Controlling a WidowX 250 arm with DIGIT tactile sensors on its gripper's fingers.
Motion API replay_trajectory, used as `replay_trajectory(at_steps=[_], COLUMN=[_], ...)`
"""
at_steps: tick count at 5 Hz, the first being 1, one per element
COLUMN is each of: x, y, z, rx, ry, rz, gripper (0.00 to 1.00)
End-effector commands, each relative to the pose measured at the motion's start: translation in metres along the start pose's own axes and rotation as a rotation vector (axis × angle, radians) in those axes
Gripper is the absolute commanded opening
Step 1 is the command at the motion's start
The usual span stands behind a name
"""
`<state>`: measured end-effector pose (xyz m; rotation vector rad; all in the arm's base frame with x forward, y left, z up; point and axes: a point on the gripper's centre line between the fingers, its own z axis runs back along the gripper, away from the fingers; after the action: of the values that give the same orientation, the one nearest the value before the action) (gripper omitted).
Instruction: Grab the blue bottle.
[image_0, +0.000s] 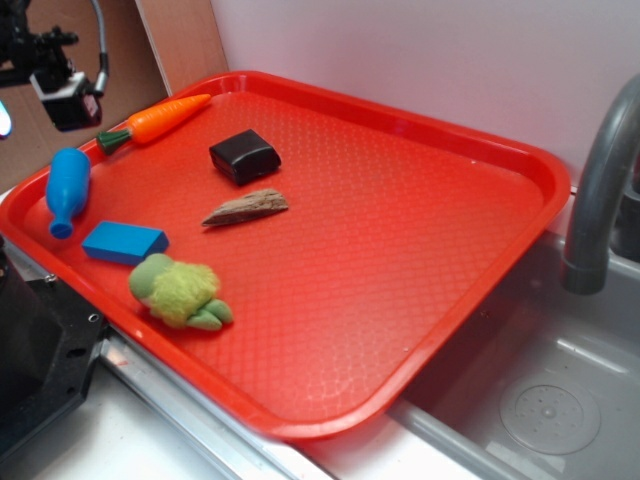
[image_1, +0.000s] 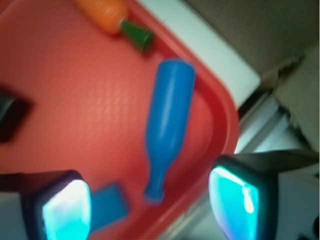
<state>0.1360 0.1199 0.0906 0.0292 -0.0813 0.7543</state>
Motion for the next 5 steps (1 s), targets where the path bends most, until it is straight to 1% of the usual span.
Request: replay_trajectory(at_steps=[1, 2, 3, 4, 5], x=[0.014, 0.012, 0.005, -0.002, 0.004], y=[0.013, 0.001, -0.012, -0.017, -0.018], z=[-0.041, -0.062, -0.07, -0.07, -0.049], rx=[0.044, 0.062, 0.11, 0.125, 0.061], ry=[-0.015, 0.0, 0.01, 0.022, 0.023], rz=[-0.023, -0.052, -0.026, 0.016, -0.192], gripper=[1.0, 1.0, 1.0, 0.0, 0.0])
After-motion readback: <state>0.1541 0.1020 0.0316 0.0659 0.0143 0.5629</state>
